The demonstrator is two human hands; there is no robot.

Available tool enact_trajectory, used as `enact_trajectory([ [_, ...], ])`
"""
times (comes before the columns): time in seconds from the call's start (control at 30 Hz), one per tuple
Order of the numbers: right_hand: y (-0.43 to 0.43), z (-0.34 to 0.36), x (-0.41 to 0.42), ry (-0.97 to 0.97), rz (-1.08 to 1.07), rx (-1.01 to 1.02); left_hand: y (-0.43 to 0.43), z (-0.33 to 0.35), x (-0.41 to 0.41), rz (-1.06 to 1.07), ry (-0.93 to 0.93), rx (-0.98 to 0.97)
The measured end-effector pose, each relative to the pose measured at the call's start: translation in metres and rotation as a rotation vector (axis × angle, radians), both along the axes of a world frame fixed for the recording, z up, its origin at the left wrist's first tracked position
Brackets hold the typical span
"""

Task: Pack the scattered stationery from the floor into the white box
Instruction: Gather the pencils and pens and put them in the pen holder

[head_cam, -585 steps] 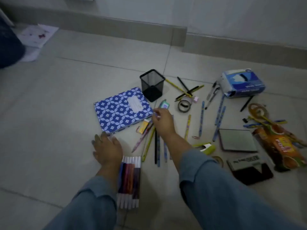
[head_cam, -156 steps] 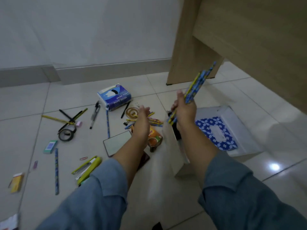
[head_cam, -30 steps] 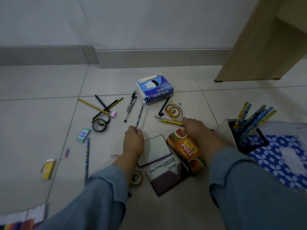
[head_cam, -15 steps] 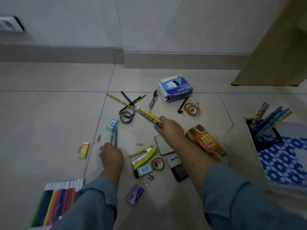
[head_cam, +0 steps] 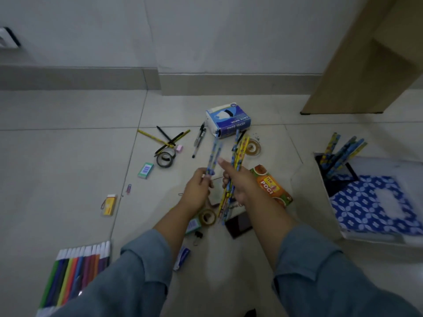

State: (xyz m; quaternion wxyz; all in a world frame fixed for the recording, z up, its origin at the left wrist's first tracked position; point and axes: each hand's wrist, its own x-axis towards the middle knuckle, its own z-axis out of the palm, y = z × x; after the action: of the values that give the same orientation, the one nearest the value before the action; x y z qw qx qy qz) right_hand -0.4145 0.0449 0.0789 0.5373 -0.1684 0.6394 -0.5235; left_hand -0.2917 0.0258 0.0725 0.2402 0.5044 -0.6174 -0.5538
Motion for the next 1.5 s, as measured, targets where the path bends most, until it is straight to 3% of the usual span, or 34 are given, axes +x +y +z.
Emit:
enact_trajectory([
  [0.1, 0.009, 0.018, -0.021, 0.136, -0.032, 0.010, 0.013, 0.019, -0.027, -0.172, 0.026, -0.002],
  [0.27, 0.028, 0.046, -0.060, 0.161, -0.154, 0.000, 0.024, 0.044, -0.073, -0.285, -0.035, -0.191],
  [0.37, 0.037, 0.067, -0.091, 0.257, -0.209, -0.036, 0.036, 0.061, -0.108, -0.270, 0.034, -0.251],
  [0.57, 0.068, 0.107, -0.173, 0.271, -0.521, -0.309, 0.058, 0.073, -0.168, -0.091, 0.231, -0.109],
  [0.83, 0.080, 0.081, -0.211, 0.449, -0.787, -0.495, 0.071, 0.047, -0.208, -0.347, 0.024, -0.225],
  [1.13, 0.076, 0.048, -0.206, 0.596, -0.619, -0.429, 0.074, 0.040, -0.230, -0.307, 0.115, -0.132],
  [1.5, 0.083, 0.036, -0.207, 0.600, -0.521, -0.436, 0.076, 0.033, -0.232, -0.304, 0.179, -0.078],
])
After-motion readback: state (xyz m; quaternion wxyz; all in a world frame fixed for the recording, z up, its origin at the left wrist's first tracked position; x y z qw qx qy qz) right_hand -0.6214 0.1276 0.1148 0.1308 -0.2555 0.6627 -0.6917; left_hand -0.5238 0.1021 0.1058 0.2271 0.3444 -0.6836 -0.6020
